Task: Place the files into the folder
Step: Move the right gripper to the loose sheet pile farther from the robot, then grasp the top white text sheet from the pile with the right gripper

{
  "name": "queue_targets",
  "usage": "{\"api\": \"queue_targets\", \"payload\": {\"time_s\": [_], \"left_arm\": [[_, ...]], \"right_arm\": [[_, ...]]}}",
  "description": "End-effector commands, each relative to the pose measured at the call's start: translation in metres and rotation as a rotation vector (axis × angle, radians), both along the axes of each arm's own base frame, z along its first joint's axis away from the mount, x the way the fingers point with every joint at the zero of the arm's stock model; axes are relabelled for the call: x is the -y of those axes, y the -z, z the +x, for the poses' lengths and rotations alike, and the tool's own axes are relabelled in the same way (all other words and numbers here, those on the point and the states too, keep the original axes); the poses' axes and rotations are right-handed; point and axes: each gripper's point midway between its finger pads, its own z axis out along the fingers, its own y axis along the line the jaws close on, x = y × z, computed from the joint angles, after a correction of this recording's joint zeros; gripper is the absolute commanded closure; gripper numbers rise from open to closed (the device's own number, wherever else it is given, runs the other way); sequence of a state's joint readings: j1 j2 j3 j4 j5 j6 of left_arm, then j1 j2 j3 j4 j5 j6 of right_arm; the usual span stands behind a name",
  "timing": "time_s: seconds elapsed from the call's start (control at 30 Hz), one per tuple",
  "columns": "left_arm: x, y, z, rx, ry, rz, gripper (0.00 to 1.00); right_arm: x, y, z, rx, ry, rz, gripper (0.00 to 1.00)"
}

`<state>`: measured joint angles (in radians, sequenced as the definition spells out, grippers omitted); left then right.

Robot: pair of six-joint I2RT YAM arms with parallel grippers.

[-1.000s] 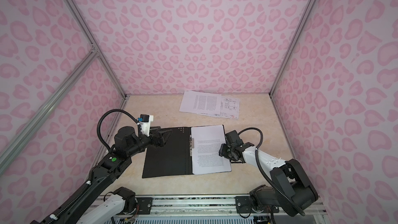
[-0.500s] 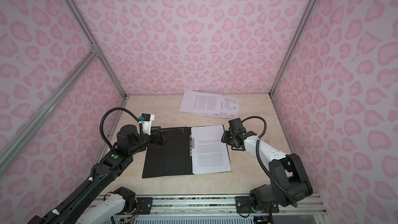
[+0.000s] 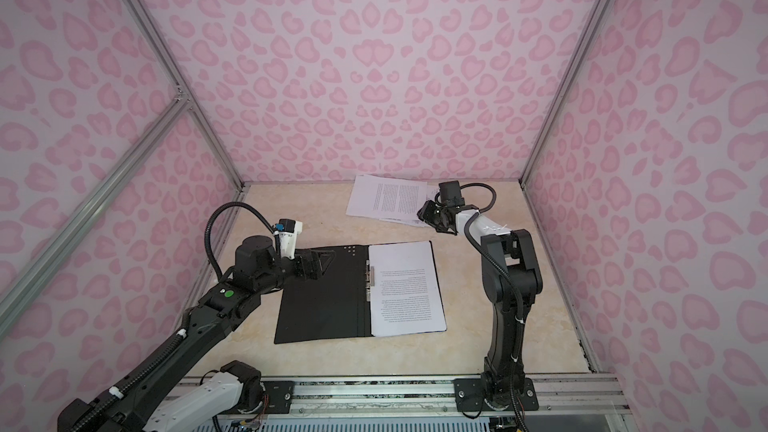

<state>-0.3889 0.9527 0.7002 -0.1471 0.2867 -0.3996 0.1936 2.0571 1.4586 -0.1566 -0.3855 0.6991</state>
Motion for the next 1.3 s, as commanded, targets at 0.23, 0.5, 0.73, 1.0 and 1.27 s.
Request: {"api": "queue_targets", "payload": {"time_s": [0.23,0.5,0.73,1.0,1.27], "left_arm": [[-0.006,0.002,-0.005,0.001,-0.023,0.008,0.01],[-0.004,-0.001,-0.007,0.008,-0.006,0.004,0.01],[-0.007,-0.008,-0.011,0.036,-0.009,0.006,0.01],[-0.008,-0.005,-0.011,0.036,-0.007,0.013,0.01],[-0.007,-0.003,-0.01,0.032,-0.004,0.015,0.01]], "right_arm": [[-0.02,0.025,0.024,-0.019,0.132,0.182,0.51],[-0.018,0.04,0.027,-0.053,0.166,0.189,0.54],[-0.015,0.049,0.028,-0.076,0.203,0.194,0.55],[-0.021,0.037,0.043,-0.042,0.223,0.26,0.55],[-0.012,0.045,0.022,-0.061,0.266,0.239,0.52]]}}
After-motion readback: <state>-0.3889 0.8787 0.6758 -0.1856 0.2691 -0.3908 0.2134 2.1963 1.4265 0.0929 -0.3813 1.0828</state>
